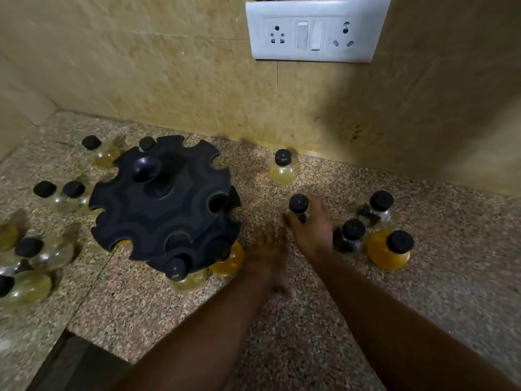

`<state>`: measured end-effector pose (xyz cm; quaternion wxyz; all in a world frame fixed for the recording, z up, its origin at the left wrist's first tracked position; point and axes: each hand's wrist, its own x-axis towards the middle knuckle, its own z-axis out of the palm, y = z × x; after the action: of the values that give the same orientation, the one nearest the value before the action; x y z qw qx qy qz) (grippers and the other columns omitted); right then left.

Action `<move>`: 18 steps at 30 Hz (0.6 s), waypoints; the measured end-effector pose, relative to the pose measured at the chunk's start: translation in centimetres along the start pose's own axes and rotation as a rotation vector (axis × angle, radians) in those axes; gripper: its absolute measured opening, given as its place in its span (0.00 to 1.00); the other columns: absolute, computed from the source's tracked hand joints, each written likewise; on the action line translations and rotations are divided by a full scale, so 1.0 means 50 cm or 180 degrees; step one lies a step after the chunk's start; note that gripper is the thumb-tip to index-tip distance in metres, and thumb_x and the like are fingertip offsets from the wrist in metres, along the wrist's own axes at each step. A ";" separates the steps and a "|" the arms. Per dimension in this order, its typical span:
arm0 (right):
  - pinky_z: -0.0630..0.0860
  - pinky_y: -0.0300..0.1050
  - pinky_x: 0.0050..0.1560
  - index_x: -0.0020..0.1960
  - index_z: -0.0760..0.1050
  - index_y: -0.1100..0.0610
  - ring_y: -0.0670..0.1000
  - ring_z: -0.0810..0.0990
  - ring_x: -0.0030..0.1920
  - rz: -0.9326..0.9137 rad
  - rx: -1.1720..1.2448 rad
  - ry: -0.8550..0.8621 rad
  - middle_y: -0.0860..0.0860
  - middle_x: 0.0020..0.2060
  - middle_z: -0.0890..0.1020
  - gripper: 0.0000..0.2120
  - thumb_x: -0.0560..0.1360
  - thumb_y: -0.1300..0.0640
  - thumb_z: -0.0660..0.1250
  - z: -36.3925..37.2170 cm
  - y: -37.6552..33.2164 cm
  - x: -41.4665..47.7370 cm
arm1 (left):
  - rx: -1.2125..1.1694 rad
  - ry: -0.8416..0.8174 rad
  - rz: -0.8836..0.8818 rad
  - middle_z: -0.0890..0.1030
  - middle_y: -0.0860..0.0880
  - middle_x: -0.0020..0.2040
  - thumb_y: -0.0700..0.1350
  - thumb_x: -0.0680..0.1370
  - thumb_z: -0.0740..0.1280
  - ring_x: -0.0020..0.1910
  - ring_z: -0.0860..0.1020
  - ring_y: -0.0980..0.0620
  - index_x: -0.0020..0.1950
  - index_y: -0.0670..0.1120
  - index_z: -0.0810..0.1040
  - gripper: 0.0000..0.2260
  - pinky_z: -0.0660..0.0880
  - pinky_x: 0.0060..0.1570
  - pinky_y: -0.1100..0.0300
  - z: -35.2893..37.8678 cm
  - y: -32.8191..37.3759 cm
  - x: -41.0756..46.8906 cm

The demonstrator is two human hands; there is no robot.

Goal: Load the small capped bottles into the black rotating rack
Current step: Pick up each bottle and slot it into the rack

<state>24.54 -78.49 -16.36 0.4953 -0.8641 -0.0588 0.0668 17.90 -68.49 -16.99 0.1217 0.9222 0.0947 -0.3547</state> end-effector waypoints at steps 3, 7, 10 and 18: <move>0.68 0.42 0.57 0.71 0.71 0.50 0.52 0.76 0.62 -0.0016 0.0000 0.0082 0.53 0.65 0.76 0.24 0.76 0.52 0.73 -0.001 0.003 -0.003 | -0.0005 0.0002 -0.0047 0.26 0.41 0.77 0.61 0.60 0.82 0.75 0.29 0.33 0.78 0.46 0.28 0.70 0.50 0.76 0.34 0.001 0.000 0.000; 0.66 0.39 0.56 0.69 0.74 0.52 0.44 0.72 0.57 -0.0176 -0.0006 0.0179 0.53 0.64 0.77 0.23 0.75 0.51 0.74 -0.007 -0.009 -0.016 | -0.1579 0.0732 0.0188 0.45 0.41 0.82 0.54 0.70 0.78 0.80 0.43 0.36 0.82 0.44 0.48 0.51 0.56 0.76 0.40 0.029 0.003 0.005; 0.65 0.38 0.55 0.66 0.76 0.51 0.47 0.74 0.58 -0.0310 -0.0107 0.0154 0.51 0.60 0.78 0.22 0.74 0.51 0.75 -0.007 -0.019 -0.024 | -0.4190 0.1697 -0.0142 0.73 0.43 0.69 0.40 0.77 0.71 0.62 0.76 0.45 0.71 0.44 0.71 0.23 0.77 0.56 0.49 0.037 0.027 -0.019; 0.73 0.46 0.63 0.72 0.73 0.51 0.51 0.77 0.64 -0.0489 -0.0260 -0.0591 0.51 0.64 0.79 0.28 0.74 0.47 0.73 0.014 -0.039 -0.082 | -0.7662 0.1278 -0.0703 0.83 0.50 0.45 0.56 0.81 0.66 0.38 0.79 0.53 0.65 0.47 0.79 0.18 0.72 0.35 0.59 0.045 -0.004 -0.124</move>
<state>20.29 -77.60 -14.80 0.4558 -0.8666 -0.1731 0.1059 11.91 -69.52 -14.42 0.8489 0.2465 0.4569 0.0993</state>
